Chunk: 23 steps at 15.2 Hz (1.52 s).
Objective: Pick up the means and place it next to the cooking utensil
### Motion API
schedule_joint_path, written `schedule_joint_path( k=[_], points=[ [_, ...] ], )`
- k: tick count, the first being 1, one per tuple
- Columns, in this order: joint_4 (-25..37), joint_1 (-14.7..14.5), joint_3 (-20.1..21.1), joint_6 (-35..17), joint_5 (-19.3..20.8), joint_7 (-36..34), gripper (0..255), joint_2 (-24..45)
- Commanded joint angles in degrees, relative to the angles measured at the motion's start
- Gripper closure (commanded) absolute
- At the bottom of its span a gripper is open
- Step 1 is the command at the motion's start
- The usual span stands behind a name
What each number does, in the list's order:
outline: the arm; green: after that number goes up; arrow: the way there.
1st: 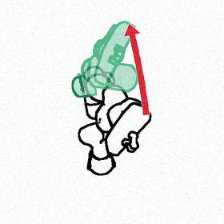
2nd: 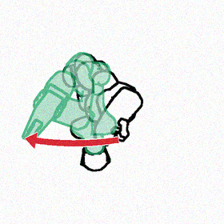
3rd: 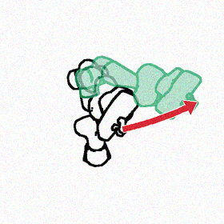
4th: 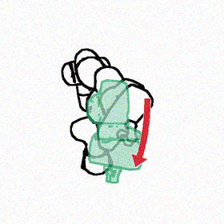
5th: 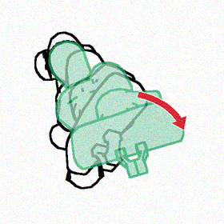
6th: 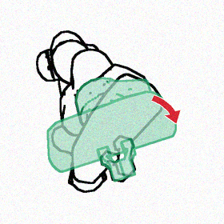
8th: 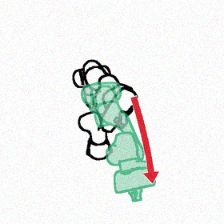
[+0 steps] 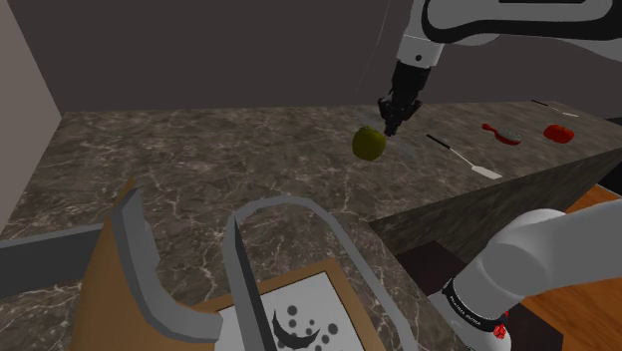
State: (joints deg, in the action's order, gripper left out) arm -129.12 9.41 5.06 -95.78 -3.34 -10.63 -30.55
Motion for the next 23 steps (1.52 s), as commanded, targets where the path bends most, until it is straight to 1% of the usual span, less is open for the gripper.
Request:
schedule_joint_path(
  k=[1,6,12,18,23],
  points=[
    [0.2,1.19,-2.44,0.53,1.42,3.14,255,-0.22],
    [0.64,3.87,-7.88,0.61,4.58,10.08,255,0.19],
    [3.24,6.88,-14.36,0.28,7.93,18.41,255,2.86],
    [8.08,9.42,-20.77,-0.28,10.11,26.87,255,7.76],
    [13.84,11.23,-26.04,-0.69,10.49,34.19,255,13.51]
  ],
)
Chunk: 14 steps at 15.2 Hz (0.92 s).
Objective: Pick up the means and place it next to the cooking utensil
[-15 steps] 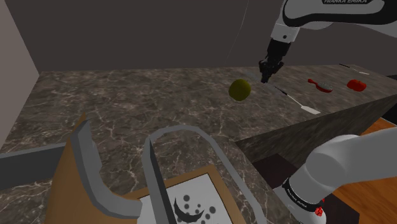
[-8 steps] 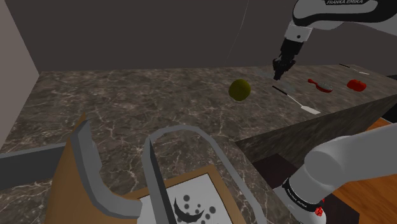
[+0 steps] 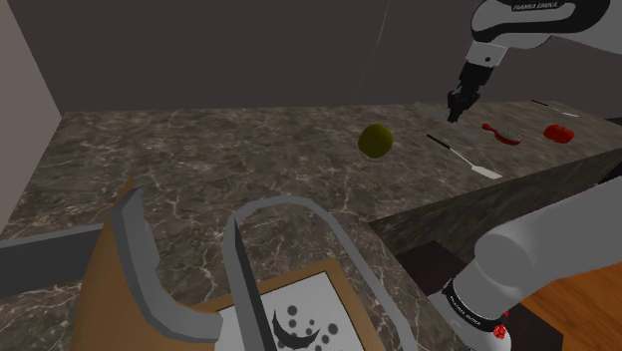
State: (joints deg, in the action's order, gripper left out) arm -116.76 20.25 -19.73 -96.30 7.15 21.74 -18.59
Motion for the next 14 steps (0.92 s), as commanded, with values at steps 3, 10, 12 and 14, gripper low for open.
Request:
schedule_joint_path(
  k=[3,10,12,14],
  points=[
    [5.73,1.46,-4.37,-0.25,-0.61,6.42,255,5.76],
    [18.34,4.93,-11.08,0.69,-5.11,17.92,255,18.11],
    [22.8,6.58,-12.6,1.46,-7.25,21.33,255,22.34],
    [27.76,8.67,-13.84,2.56,-9.7,24.69,255,26.88]
  ],
)
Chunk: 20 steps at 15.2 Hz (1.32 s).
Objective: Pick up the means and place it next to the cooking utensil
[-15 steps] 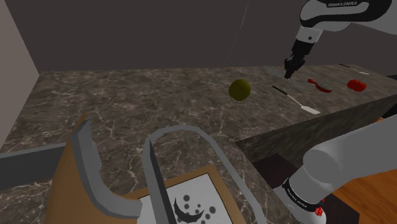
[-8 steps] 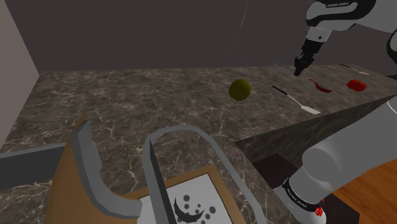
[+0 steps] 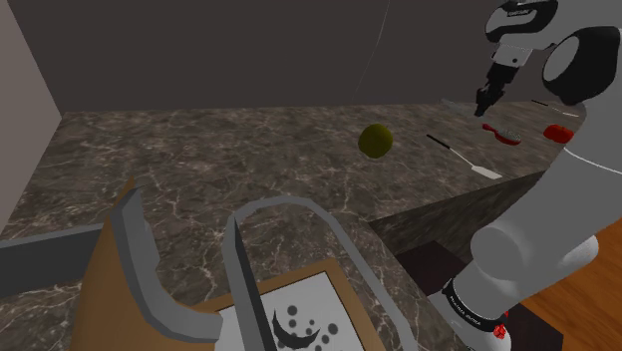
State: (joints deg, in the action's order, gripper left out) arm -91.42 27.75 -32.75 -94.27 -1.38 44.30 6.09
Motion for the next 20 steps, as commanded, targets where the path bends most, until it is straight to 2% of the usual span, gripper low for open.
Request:
schedule_joint_path(
  k=[1,6,20],
  points=[
    [5.11,2.42,-1.29,1.23,-2.49,3.75,255,4.58],
    [19.58,9.79,-2.13,5.82,-8.78,10.09,255,16.1],
    [6.55,7.77,-1.77,-5.76,-8.06,9.91,255,14.59]
  ],
)
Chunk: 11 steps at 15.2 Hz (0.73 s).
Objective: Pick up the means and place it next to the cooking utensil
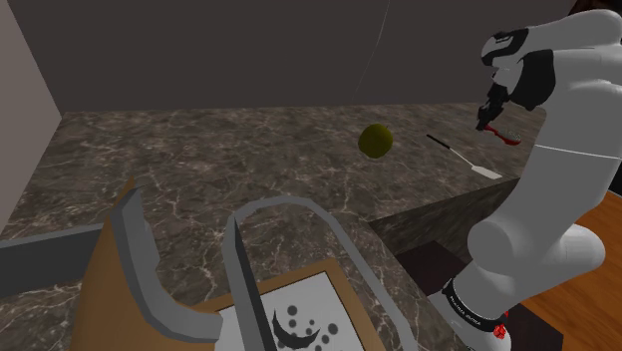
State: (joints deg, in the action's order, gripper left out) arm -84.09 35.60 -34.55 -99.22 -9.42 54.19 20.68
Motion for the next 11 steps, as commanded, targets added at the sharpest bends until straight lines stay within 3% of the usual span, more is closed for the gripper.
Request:
schedule_joint_path(
  k=[1,10,11],
  points=[
    [-1.52,-0.15,0.06,-1.56,-0.05,0.04,255,0.03],
    [-2.95,-0.28,0.13,-3.06,-0.14,0.09,255,0.13],
    [-2.95,-0.28,0.13,-3.06,-0.14,0.09,0,0.13]
  ],
)
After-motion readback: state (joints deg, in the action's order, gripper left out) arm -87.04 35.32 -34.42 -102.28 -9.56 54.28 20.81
